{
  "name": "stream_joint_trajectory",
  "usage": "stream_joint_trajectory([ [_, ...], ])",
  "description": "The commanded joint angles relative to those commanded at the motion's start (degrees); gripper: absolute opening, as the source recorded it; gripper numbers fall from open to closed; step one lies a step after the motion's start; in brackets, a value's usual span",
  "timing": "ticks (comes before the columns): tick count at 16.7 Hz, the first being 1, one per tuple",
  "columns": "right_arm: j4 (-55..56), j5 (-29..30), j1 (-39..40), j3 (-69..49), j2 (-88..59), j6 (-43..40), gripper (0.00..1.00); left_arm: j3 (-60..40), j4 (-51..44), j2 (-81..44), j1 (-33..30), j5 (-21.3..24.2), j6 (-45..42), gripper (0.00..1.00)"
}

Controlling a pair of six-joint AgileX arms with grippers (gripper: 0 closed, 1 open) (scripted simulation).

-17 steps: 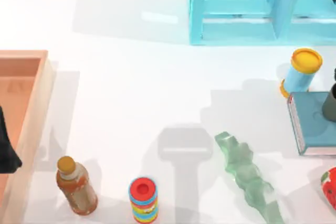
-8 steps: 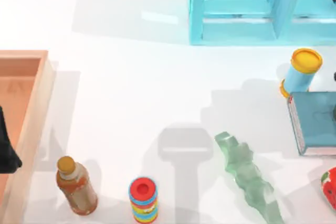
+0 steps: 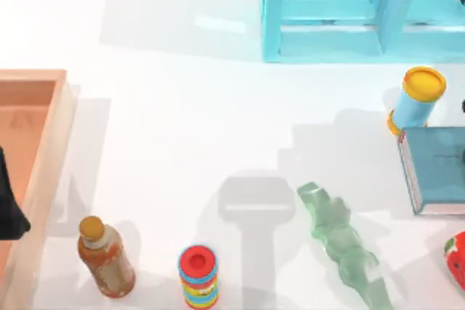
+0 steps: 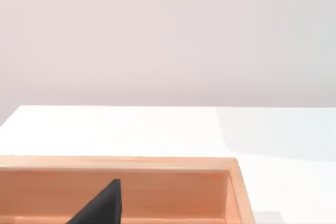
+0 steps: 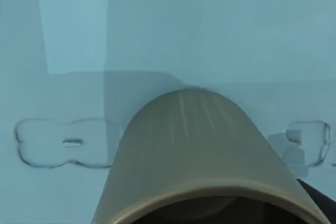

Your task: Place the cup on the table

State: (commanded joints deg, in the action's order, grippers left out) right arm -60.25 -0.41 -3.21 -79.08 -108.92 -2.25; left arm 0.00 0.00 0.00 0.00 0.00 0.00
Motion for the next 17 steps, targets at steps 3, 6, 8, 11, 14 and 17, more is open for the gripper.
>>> stream_joint_trajectory([
  [3, -1.0, 0.0, -0.1, -1.0, 0.2, 0.0, 0.00, 0.0, 0.0, 0.0, 0.0, 0.0, 0.0, 1.00],
  [6, -6.2, 0.0, -0.1, -5.0, 0.9, 0.0, 0.00, 0.0, 0.0, 0.0, 0.0, 0.0, 0.0, 1.00],
  [8, -9.7, 0.0, -0.1, -7.7, 1.4, -0.1, 0.00, 0.0, 0.0, 0.0, 0.0, 0.0, 0.0, 1.00],
  [11, -10.9, 0.0, -0.1, -8.9, 2.1, -0.1, 0.00, 0.0, 0.0, 0.0, 0.0, 0.0, 0.0, 1.00],
  [14, -10.8, 0.0, 0.0, -8.8, 1.8, 0.1, 0.00, 0.0, 0.0, 0.0, 0.0, 0.0, 0.0, 1.00],
  [17, -11.7, 0.3, 3.6, -10.8, 0.7, 2.9, 0.00, 0.0, 0.0, 0.0, 0.0, 0.0, 0.0, 1.00],
])
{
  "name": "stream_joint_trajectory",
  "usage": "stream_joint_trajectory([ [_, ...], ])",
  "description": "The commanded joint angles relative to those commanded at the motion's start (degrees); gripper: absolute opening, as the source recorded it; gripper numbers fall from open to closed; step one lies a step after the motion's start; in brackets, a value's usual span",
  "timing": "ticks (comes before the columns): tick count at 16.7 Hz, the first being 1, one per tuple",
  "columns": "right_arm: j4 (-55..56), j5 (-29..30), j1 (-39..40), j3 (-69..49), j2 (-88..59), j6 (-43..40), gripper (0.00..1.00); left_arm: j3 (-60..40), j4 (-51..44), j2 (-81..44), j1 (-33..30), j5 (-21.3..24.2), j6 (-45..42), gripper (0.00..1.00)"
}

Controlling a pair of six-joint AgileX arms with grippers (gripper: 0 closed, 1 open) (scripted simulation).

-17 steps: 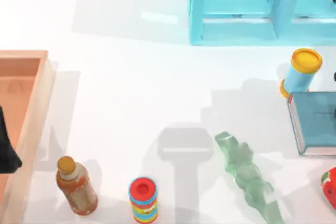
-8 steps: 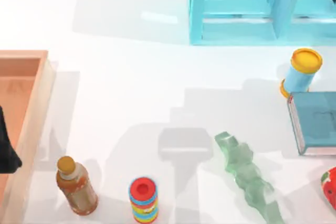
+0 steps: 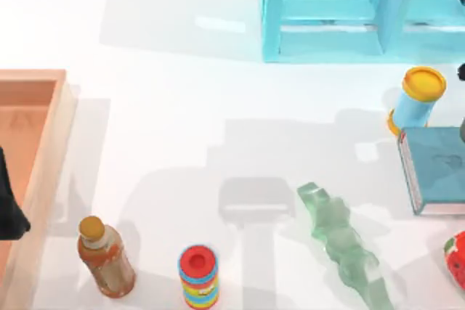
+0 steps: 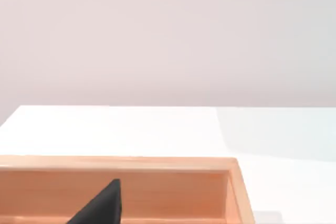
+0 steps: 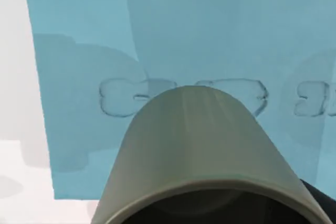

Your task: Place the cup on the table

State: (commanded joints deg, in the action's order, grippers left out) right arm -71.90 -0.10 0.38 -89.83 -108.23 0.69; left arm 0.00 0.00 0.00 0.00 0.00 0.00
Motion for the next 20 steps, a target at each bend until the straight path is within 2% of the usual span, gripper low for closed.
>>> stream_joint_trajectory([
  [11, -9.2, 1.0, 26.2, -23.3, -14.4, 25.7, 0.00, 0.0, 0.0, 0.0, 0.0, 0.0, 0.0, 1.00],
  [15, -11.8, 1.1, 31.1, -30.4, -18.2, 31.5, 0.00, 0.0, 0.0, 0.0, 0.0, 0.0, 0.0, 1.00],
  [20, -12.5, 1.1, 32.4, -33.2, -19.4, 33.2, 0.00, 0.0, 0.0, 0.0, 0.0, 0.0, 0.0, 1.00],
])
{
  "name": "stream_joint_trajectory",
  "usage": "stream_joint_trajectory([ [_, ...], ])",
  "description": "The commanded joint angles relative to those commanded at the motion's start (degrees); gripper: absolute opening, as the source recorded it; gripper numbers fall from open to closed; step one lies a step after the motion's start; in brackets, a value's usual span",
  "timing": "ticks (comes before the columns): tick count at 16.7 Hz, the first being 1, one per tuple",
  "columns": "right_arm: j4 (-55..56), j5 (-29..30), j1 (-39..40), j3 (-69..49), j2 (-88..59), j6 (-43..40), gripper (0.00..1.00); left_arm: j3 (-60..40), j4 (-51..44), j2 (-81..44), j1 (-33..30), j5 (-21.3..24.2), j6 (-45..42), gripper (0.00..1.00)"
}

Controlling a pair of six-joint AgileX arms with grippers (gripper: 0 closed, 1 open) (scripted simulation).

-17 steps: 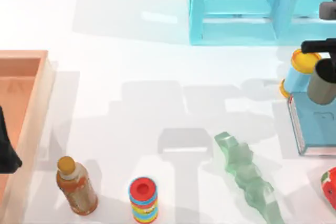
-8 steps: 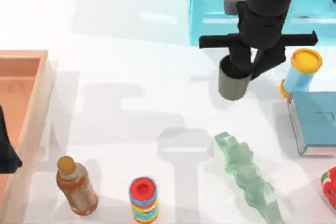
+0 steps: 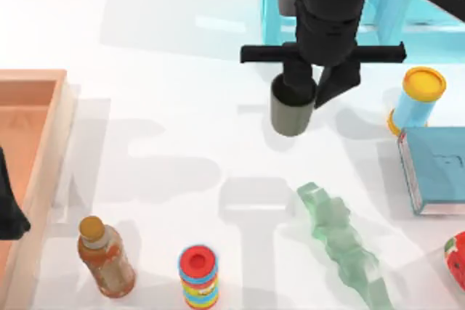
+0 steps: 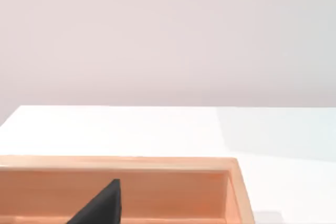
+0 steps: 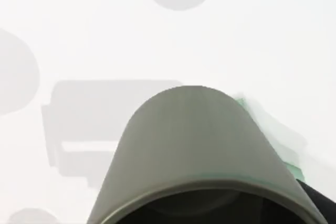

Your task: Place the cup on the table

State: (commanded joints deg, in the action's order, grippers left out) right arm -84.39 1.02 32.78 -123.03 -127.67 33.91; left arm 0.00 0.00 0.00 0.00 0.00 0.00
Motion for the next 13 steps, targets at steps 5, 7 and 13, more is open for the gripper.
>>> stream_joint_trajectory([
  [5, 1.1, -0.1, -0.2, 1.2, 0.1, 0.1, 0.00, 0.0, 0.0, 0.0, 0.0, 0.0, 0.0, 1.00],
  [7, 4.4, 0.0, 0.2, 4.3, 0.0, 0.2, 0.00, 0.0, 0.0, 0.0, 0.0, 0.0, 0.0, 1.00],
  [13, 14.0, 0.0, 1.0, 13.2, -0.9, 1.0, 0.00, 0.0, 0.0, 0.0, 0.0, 0.0, 0.0, 1.00],
])
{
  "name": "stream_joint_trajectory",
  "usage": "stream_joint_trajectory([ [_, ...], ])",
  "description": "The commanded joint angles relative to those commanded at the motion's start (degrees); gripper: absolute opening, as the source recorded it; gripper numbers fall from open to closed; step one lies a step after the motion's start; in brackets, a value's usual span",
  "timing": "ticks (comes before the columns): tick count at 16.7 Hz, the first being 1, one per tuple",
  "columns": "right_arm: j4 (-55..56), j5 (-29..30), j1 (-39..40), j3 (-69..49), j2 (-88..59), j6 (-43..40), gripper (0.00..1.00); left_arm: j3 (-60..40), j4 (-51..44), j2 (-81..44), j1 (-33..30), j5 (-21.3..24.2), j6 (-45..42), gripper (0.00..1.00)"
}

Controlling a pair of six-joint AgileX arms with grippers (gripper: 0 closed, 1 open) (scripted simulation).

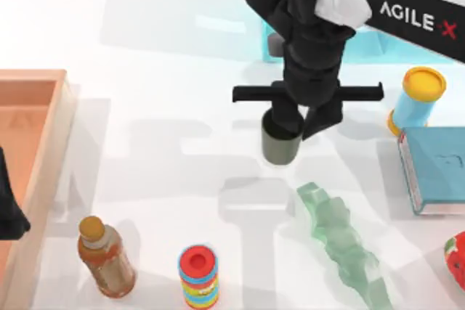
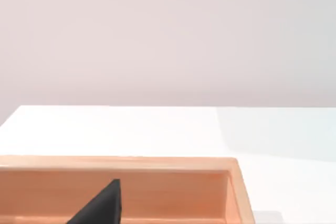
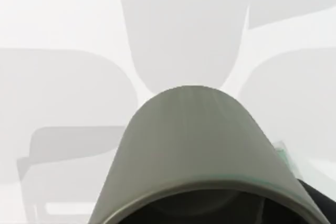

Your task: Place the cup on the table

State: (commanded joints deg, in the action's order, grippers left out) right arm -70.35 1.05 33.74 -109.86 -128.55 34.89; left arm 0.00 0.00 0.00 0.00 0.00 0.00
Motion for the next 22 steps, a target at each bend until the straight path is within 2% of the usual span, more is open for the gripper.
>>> stream_joint_trajectory([
  [3, 0.0, 0.0, 0.0, 0.0, 0.0, 0.0, 0.00, 0.0, 0.0, 0.0, 0.0, 0.0, 0.0, 1.00],
  [16, 0.0, 0.0, 0.0, 0.0, 0.0, 0.0, 0.98, 0.0, 0.0, 0.0, 0.0, 0.0, 0.0, 1.00],
  [22, 0.0, 0.0, 0.0, 0.0, 0.0, 0.0, 1.00, 0.0, 0.0, 0.0, 0.0, 0.0, 0.0, 1.00],
])
